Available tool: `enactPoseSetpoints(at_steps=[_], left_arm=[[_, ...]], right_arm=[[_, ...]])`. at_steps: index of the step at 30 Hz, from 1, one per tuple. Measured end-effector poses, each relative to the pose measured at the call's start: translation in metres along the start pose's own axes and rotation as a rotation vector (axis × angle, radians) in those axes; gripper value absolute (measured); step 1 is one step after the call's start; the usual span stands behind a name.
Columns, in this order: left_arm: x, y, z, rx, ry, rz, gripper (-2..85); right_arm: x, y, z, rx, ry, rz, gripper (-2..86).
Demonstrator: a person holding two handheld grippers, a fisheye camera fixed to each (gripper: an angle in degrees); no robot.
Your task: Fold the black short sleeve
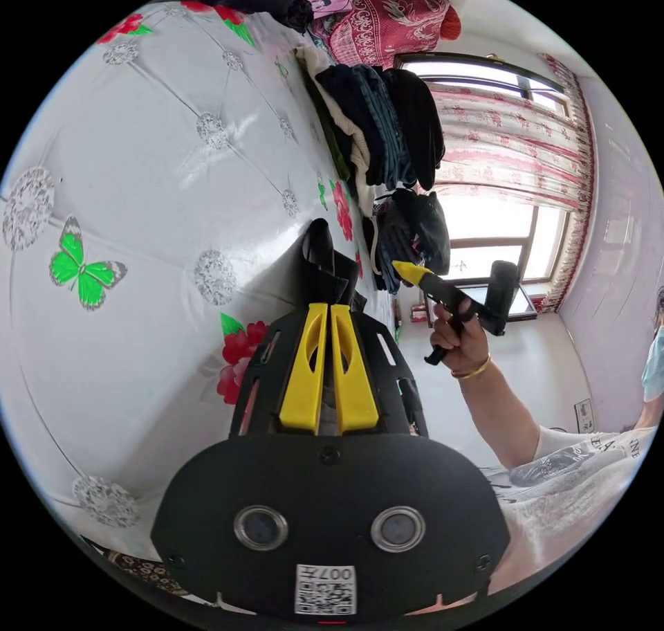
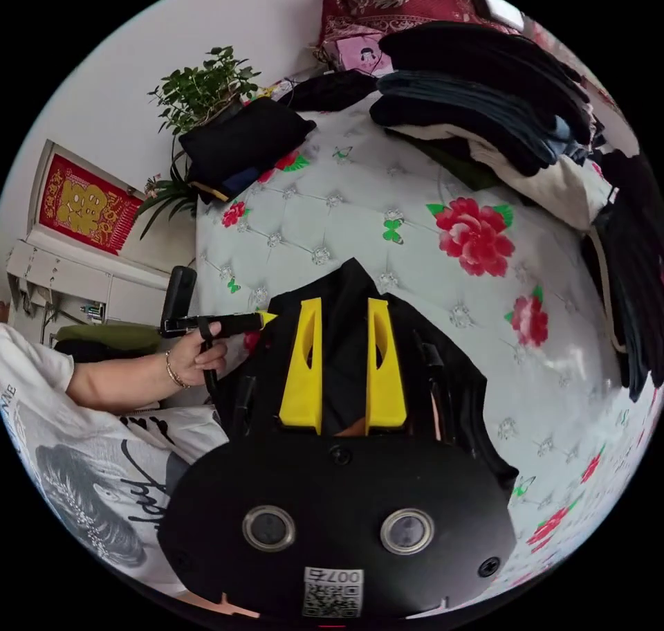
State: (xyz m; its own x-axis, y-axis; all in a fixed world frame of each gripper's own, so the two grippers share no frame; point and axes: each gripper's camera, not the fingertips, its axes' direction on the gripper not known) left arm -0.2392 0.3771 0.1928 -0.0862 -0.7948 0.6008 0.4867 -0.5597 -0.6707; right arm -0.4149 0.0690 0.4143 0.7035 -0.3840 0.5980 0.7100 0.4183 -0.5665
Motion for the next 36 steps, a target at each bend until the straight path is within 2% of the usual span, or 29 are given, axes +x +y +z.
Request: enactPoseSetpoints(at_steps=[7, 8, 10, 11, 13, 15, 18, 21, 25, 31, 33, 36], left_arm=[[-0.023, 0.003, 0.001, -0.023, 0.001, 0.037, -1.0], [-0.024, 0.003, 0.002, -0.028, -0.001, 0.046, -1.0], [-0.026, 0.006, 0.005, -0.047, -0.019, 0.098, -1.0], [-0.025, 0.008, 0.007, -0.057, -0.028, 0.132, -1.0], [-0.022, 0.011, 0.009, -0.074, -0.050, 0.193, -1.0], [-0.016, 0.015, 0.012, -0.087, -0.069, 0.274, -1.0], [-0.002, 0.024, 0.023, -0.135, -0.104, 0.439, -1.0], [0.018, 0.040, 0.044, -0.209, -0.149, 0.656, -0.9], [0.021, 0.075, 0.097, -0.378, -0.194, 0.887, -0.7], [-0.024, 0.129, 0.179, -0.659, -0.312, 0.980, 2.9], [-0.032, 0.139, 0.184, -0.670, -0.318, 1.004, 3.3], [-0.042, 0.142, 0.183, -0.634, -0.322, 1.019, 3.3]], right_arm=[[-0.005, -0.062, 0.108, -0.216, 0.048, 0.046, 4.6], [-0.006, -0.062, 0.105, -0.165, 0.143, 0.077, 3.4], [-0.011, -0.062, 0.102, -0.146, 0.163, 0.060, 1.4], [-0.014, -0.061, 0.098, -0.156, 0.114, 0.025, 0.7], [-0.018, -0.047, 0.070, -0.040, 0.097, -0.010, 0.2], [-0.006, -0.016, 0.018, 0.121, -0.025, -0.009, -0.1], [0.034, 0.040, -0.042, 0.298, -0.191, 0.094, -0.2], [0.081, 0.103, -0.076, 0.383, -0.309, 0.203, -0.2], [0.124, 0.168, -0.091, 0.395, -0.351, 0.319, 0.0], [0.173, 0.228, -0.078, 0.241, -0.249, 0.618, 2.6], [0.179, 0.249, -0.091, 0.279, -0.218, 0.723, 3.9], [0.167, 0.264, -0.123, 0.373, -0.198, 0.753, 5.1]])
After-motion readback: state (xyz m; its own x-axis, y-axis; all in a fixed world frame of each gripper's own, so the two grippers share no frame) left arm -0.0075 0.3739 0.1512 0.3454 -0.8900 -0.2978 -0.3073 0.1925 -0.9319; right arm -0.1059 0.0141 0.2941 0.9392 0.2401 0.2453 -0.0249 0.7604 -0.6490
